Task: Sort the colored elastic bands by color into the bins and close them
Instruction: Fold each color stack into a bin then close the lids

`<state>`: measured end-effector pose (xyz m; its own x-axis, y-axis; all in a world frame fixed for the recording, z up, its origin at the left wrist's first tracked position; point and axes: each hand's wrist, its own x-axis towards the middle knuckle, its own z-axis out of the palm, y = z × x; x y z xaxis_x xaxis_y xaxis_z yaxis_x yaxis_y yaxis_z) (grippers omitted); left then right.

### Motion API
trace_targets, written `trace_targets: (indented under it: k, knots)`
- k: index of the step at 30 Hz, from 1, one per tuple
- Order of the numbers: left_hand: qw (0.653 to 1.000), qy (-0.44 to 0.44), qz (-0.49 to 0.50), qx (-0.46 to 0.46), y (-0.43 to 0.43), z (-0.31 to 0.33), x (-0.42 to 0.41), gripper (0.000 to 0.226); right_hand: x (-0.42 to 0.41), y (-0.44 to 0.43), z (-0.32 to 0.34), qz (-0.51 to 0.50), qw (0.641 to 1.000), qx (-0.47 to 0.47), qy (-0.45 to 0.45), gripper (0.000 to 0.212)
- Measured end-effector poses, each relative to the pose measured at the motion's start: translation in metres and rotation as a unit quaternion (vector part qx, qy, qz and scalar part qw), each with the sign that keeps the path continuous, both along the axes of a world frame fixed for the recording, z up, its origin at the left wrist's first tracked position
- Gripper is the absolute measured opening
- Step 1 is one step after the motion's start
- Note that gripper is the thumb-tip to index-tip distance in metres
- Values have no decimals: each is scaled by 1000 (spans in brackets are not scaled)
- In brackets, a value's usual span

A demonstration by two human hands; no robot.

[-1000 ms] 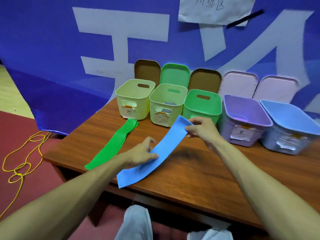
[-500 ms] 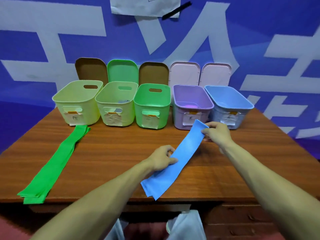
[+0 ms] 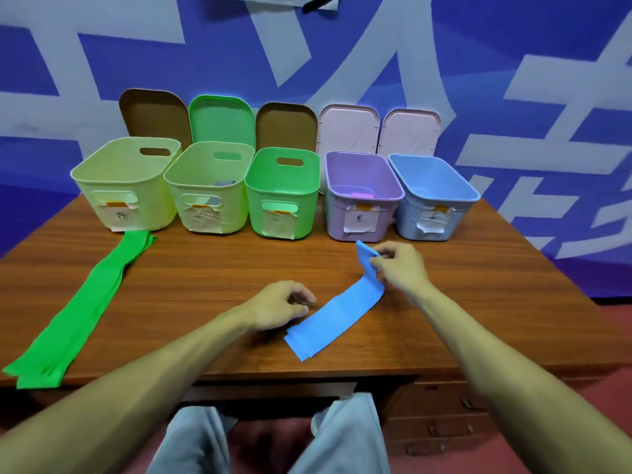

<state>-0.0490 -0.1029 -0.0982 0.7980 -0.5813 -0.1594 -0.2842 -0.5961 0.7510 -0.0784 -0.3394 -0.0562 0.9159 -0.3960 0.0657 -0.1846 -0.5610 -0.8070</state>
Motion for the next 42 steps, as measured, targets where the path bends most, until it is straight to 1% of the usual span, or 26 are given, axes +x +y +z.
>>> trace_targets:
  k: [4, 7, 9, 12, 14, 16, 18, 20, 22, 23, 25, 26, 27, 28, 29, 31, 34, 36, 38, 39, 40, 42]
  knots:
    - [1000, -2, -16, -9, 22, -6, -13, 20, -21, 21, -1, 78, 993, -84, -22, 23]
    - [999, 0, 30, -45, 31, -11, -16, 21, -41, 41, -5, 145, 980, -127, -50, 24]
    - [994, 21, 70, -80, 36, -12, -18, 24, -51, 53, -11, 191, 968, -155, -49, 25]
    - [990, 36, 95, -100, 42, -15, -23, 22, -60, 70, -30, 232, 948, -217, -3, 30]
    - [990, 34, 96, -102, 44, -16, -26, 20, -67, 80, -40, 260, 925, -273, 52, 31]
    - [990, 40, 92, -95, 46, -17, -27, 20, -71, 85, -44, 287, 904, -306, 81, 35]
    - [993, 34, 85, -79, 44, -16, -27, 20, -73, 83, -40, 303, 905, -284, 95, 39]
    - [994, 21, 84, -62, 35, -13, -26, 19, -72, 75, -32, 325, 906, -247, 114, 34]
    - [995, 1, 89, -42, 22, -9, -25, 16, -70, 63, -27, 315, 918, -216, 106, 30]
    - [995, -6, 90, -34, 15, -8, -24, 14, -68, 56, -26, 288, 931, -208, 87, 30]
    - [996, -4, 87, -18, 2, -7, -21, 13, -62, 40, -26, 203, 958, -196, 42, 29]
    - [996, 6, 84, -9, -4, -7, -22, 17, -58, 31, -28, 158, 970, -181, 30, 27]
    - [997, 14, 76, 5, -9, -7, -22, 24, -54, 23, -31, 118, 979, -162, 37, 25]
    - [997, 14, 66, 29, -13, -8, -22, 31, -50, 17, -35, 89, 983, -147, 64, 25]
    - [997, 7, 56, 54, -17, -9, -22, 36, -46, 13, -39, 75, 983, -135, 102, 28]
    - [995, -1, 57, 81, -22, -9, -22, 40, -39, 11, -50, 76, 976, -121, 164, 33]
    - [994, -17, 45, 102, -23, -5, -21, 41, -30, 19, -54, 69, 975, -97, 188, 19]
    - [993, -12, 29, 110, -20, -2, -22, 42, -26, 23, -50, 63, 979, -63, 184, 21]
    - [994, -5, 15, 112, -16, 0, -22, 45, -24, 26, -43, 66, 985, -11, 160, 22]
    - [994, -10, 4, 112, -15, 2, -22, 50, -26, 28, -39, 75, 987, 37, 141, 22]
    - [994, -21, -9, 106, -14, 2, -20, 57, -29, 30, -34, 89, 983, 105, 120, 23]
    - [998, -33, -17, 50, -14, 6, -19, 80, -37, 31, -21, 124, 957, 252, 75, 23]
